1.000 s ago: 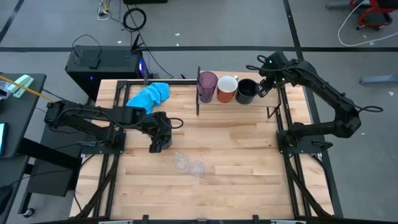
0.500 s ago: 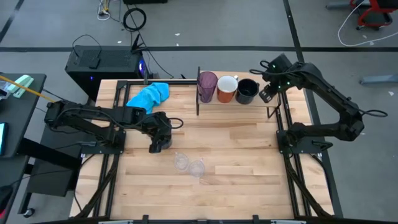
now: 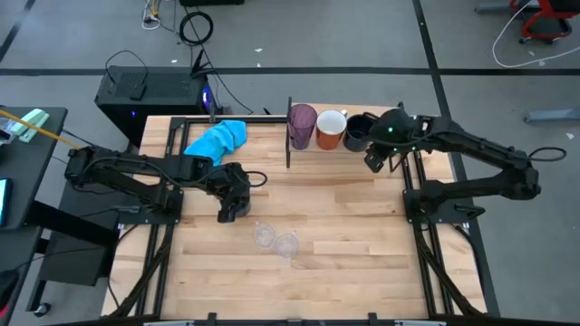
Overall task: Stack small to large cups/mugs on shelf
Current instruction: Put the right black mug on the shelf
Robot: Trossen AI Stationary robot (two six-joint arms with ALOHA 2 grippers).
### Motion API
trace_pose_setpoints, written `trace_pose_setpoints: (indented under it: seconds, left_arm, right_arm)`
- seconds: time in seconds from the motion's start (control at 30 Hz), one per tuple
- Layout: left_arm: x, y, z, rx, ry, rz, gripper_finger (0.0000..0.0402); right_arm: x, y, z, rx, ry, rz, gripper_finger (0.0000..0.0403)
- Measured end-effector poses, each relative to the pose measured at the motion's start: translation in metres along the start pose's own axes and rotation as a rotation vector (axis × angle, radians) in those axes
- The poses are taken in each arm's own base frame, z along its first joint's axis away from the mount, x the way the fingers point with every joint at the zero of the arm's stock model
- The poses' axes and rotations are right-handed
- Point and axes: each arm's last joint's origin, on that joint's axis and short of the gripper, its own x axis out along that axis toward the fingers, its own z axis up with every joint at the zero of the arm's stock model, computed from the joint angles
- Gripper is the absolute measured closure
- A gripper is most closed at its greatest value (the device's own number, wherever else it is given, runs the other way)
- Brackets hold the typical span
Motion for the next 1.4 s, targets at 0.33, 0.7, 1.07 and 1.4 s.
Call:
trace_pose_setpoints:
  seconds: [0.33, 0.7, 1.07, 1.4]
  left_arm:
    - [0.000, 0.000, 0.001, 0.000, -0.012, 0.000, 0.0363]
    - [0.000, 0.000, 0.001, 0.000, -0.014, 0.000, 0.0374]
    - [0.000, 0.000, 0.001, -0.002, -0.014, 0.001, 0.0366]
    - [0.000, 0.000, 0.001, -0.004, -0.015, 0.001, 0.0373]
  right_arm:
    - [0.017, 0.008, 0.001, 0.050, -0.080, -0.067, 0.0293]
    - [0.017, -0.002, 0.006, 0.080, -0.131, -0.177, 0.0293]
    - [0.019, -0.002, 0.008, 0.098, -0.131, -0.118, 0.0293]
    - [0.034, 0.016, 0.018, 0.051, -0.178, -0.143, 0.0293]
